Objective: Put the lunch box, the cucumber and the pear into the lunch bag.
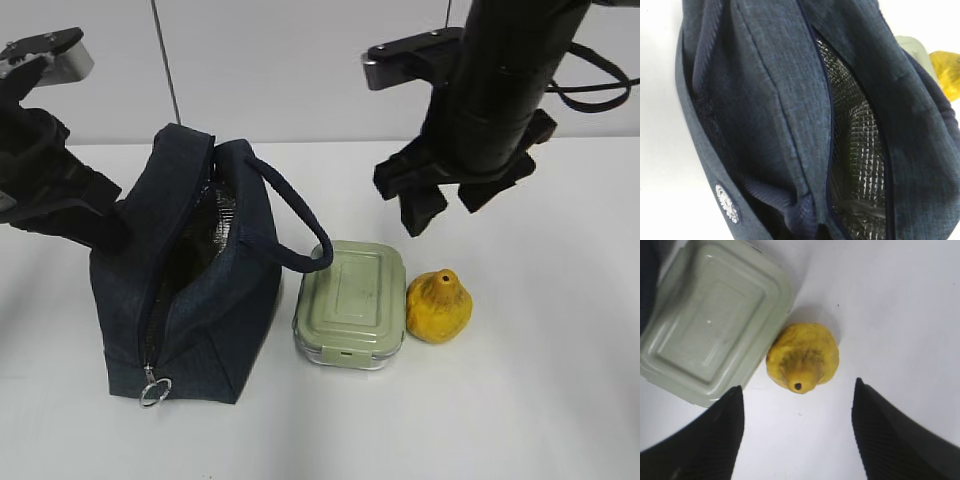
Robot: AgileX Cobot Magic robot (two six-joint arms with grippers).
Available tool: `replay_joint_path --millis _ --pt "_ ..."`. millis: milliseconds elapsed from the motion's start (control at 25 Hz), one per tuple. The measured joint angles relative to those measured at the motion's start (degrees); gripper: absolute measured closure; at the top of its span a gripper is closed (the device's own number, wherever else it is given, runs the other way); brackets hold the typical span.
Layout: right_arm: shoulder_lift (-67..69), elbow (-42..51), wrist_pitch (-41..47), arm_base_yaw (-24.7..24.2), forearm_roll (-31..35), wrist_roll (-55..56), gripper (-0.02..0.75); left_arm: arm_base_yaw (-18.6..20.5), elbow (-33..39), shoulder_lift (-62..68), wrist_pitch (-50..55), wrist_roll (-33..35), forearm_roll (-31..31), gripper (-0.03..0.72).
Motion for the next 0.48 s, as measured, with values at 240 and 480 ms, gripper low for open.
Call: replay_joint_path --millis 240,480 --pt "5.3 0.0 1.7 -0.5 -0.8 -0.4 0.251 0.0 0.0 0.0 0.0 0.0 0.2 0.685" --pt "10.2 0.0 2.6 -0.5 -1.0 -1.5 0.253 0.0 0.0 0.0 0.1 0.0 0.2 0.685"
